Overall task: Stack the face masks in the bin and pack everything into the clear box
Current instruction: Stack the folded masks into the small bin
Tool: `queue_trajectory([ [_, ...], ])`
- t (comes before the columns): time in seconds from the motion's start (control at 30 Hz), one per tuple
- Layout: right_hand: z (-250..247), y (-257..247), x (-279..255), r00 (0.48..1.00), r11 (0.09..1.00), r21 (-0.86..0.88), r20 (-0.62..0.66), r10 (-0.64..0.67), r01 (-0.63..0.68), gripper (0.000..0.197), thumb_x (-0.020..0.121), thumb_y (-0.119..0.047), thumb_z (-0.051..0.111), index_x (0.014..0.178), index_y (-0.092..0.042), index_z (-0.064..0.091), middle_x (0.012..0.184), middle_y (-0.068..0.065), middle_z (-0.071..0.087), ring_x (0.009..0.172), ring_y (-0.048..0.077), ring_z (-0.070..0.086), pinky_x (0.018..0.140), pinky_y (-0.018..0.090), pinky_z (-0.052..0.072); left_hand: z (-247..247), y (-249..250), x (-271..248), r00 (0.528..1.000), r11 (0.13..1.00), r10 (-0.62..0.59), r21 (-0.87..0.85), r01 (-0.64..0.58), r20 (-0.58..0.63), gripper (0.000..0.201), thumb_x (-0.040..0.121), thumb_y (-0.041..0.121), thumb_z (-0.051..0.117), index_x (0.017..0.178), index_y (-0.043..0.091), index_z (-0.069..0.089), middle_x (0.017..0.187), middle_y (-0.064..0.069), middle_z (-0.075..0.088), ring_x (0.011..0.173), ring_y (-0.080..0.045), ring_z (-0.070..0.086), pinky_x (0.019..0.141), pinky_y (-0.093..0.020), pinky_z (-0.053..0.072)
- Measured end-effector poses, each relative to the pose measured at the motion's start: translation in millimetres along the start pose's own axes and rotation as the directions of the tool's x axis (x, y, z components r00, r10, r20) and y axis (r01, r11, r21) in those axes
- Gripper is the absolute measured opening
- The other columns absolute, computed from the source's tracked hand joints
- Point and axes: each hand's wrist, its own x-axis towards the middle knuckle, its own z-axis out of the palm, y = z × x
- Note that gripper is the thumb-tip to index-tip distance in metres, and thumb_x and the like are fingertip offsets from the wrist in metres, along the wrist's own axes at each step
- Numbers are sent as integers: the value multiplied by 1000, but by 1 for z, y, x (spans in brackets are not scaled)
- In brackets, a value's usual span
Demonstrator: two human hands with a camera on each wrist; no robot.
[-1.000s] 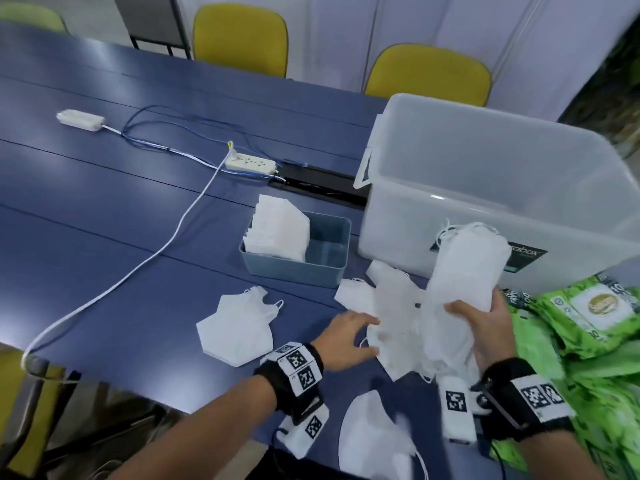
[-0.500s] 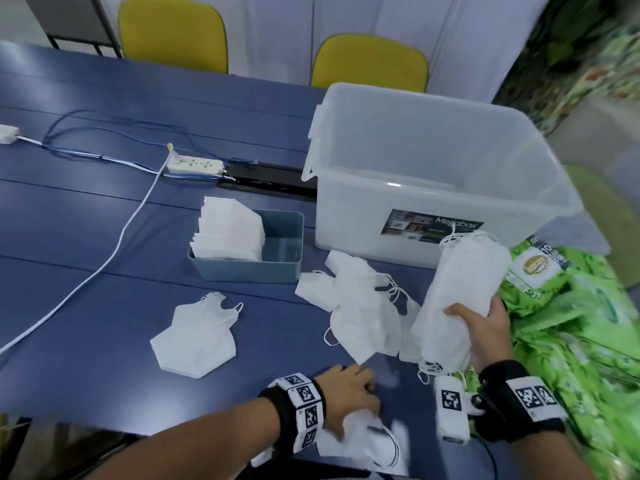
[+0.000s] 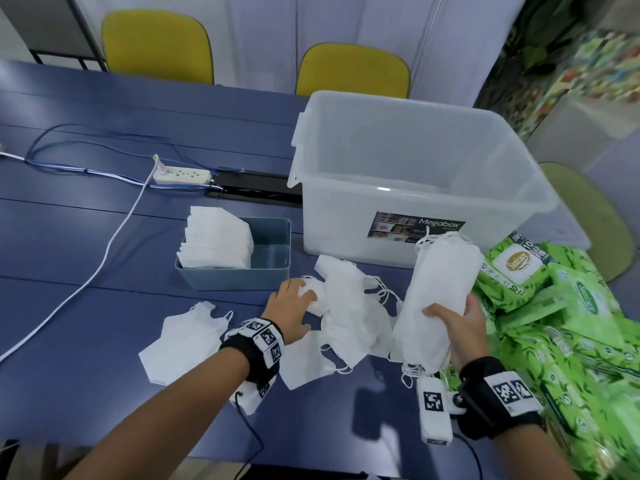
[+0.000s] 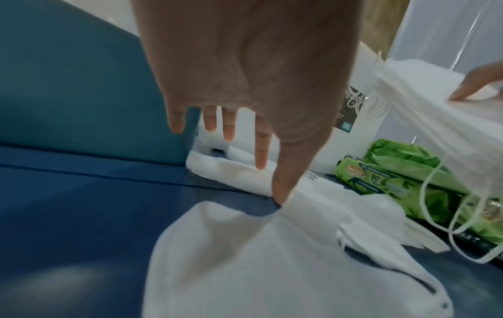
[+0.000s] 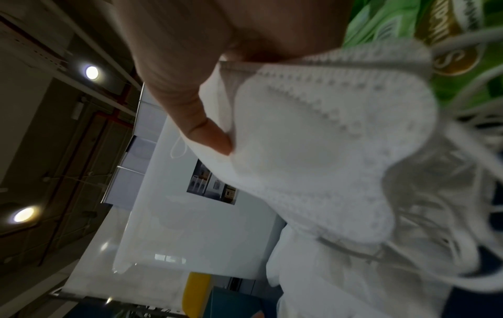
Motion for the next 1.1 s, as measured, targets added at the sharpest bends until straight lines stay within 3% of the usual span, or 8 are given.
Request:
queue_trajectory([
  [0.1, 5, -3, -4, 999, 1000, -13, 29, -27, 27, 41, 71, 14, 68, 94, -18, 55, 96, 4, 65, 87, 26, 60, 77, 35, 48, 2, 8, 15, 990, 999, 25, 27, -29, 142, 58, 84, 37, 63, 137, 29, 39, 157, -7, 2, 145, -29, -5, 115, -55, 5],
  [0.27, 5, -6, -7, 998, 999, 0, 56, -35, 35, 46, 59, 2, 75, 96, -19, 57, 100, 6, 66, 89, 25, 62, 74, 34, 49, 18, 24, 16, 944, 994, 106, 2, -112, 312, 75, 88, 42, 59, 148, 40, 13, 160, -5, -4, 146, -27, -7, 113, -61, -6],
  [0.4, -2, -1, -3, 999, 1000, -2, 35, 5, -4, 53, 55, -4, 75, 103, -15, 58, 107, 11, 66, 96, 31, 62, 86, 44, 52, 24, 30, 6, 950, 963, 212, 114, -243, 228, 55, 93, 32, 52, 144, 37, 32, 150, -4, 23, 140, -26, 17, 114, -49, 6],
  [0.53, -6, 6, 5, 1000, 1000, 4, 7, 29, -29, 41, 70, 11, 70, 95, -19, 58, 107, 12, 66, 100, 35, 61, 90, 48, 50, 23, 23, 2, 947, 935, 287, 172, -310, 146, 46, 93, 13, 42, 136, 29, 43, 127, -5, 47, 123, -27, 41, 99, -37, 26],
  [0.67, -10, 7, 13, 999, 999, 5, -16, 42, -42, 41, 70, 9, 71, 102, -14, 58, 108, 12, 66, 101, 35, 61, 91, 48, 50, 17, 10, -5, 972, 965, 196, 151, -215, 132, 36, 88, 9, 45, 120, 22, 53, 119, -3, 51, 113, -25, 48, 89, -32, 29],
  [0.8, -14, 2, 20, 998, 999, 33, -53, 37, -35, 44, 70, 9, 70, 108, -11, 58, 108, 10, 66, 100, 33, 61, 88, 43, 50, 8, -12, -10, 992, 986, 1, 162, -21, 123, 27, 85, 15, 52, 112, 19, 53, 118, -4, 49, 113, -25, 47, 91, -34, 32],
  [0.93, -10, 0, 19, 998, 997, 63, -37, 45, -42, 51, 61, 3, 75, 108, -9, 58, 108, 11, 66, 99, 32, 61, 85, 41, 50, 2, -24, -13, 977, 972, -182, 169, 163, 107, 44, 82, 20, 55, 124, 17, 44, 127, -7, 42, 119, -28, 40, 99, -40, 32],
  [1.1, 10, 6, 12, 998, 998, 42, 42, 44, -46, 49, 49, -8, 72, 96, -16, 59, 105, 11, 67, 93, 30, 62, 80, 38, 50, -8, 9, -10, 996, 986, -76, -153, 68, -50, 67, 69, 40, 47, 133, 23, 39, 129, -2, 40, 122, -26, 38, 102, -38, 29],
])
